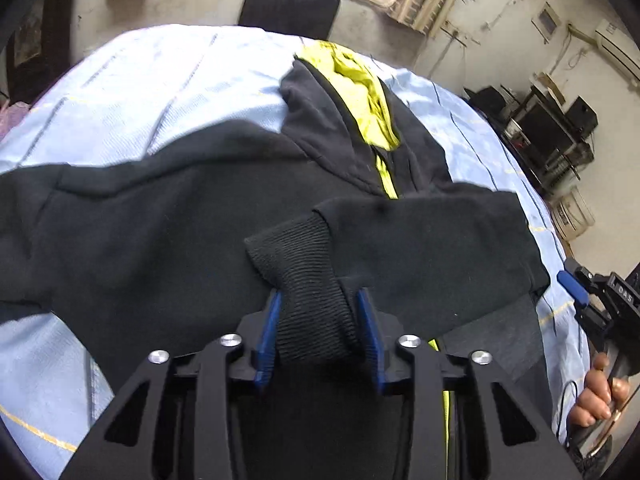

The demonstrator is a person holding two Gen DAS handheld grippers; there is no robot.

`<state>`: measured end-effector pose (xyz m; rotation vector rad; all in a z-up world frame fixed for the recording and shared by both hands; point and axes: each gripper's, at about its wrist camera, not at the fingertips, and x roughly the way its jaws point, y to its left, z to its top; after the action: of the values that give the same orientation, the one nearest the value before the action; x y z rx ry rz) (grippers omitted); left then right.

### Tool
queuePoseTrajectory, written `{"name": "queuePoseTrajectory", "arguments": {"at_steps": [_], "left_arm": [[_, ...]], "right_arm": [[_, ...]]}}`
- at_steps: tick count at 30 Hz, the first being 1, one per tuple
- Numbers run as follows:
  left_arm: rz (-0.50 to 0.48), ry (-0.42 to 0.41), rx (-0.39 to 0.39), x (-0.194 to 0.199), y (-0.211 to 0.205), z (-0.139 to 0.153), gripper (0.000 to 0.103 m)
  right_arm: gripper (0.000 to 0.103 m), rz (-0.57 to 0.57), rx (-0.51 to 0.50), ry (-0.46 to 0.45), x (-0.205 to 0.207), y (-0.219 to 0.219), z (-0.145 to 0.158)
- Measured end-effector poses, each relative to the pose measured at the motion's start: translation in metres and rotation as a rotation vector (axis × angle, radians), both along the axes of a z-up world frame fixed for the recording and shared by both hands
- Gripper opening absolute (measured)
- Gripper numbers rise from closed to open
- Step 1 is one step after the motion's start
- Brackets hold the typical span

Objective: Fold large clothes

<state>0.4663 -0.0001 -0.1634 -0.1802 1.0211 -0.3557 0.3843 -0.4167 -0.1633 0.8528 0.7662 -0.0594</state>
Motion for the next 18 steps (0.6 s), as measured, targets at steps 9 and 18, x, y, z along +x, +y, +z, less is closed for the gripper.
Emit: {"name": "queuePoseTrajectory", "arguments": {"at_steps": [9,18], "left_arm": [[0.059,-0.037,0.057,0.002,0.018,0.0,0.037],[0.124,-0.074,0.108,0.003,0.033,0.004,0.039]], "right_arm": [[0.013,0.111,-0.163,0.148,0.034,0.026,-0.028],[0.014,0.145,-0.208,0.039,0.025,0.034,0.001]]}}
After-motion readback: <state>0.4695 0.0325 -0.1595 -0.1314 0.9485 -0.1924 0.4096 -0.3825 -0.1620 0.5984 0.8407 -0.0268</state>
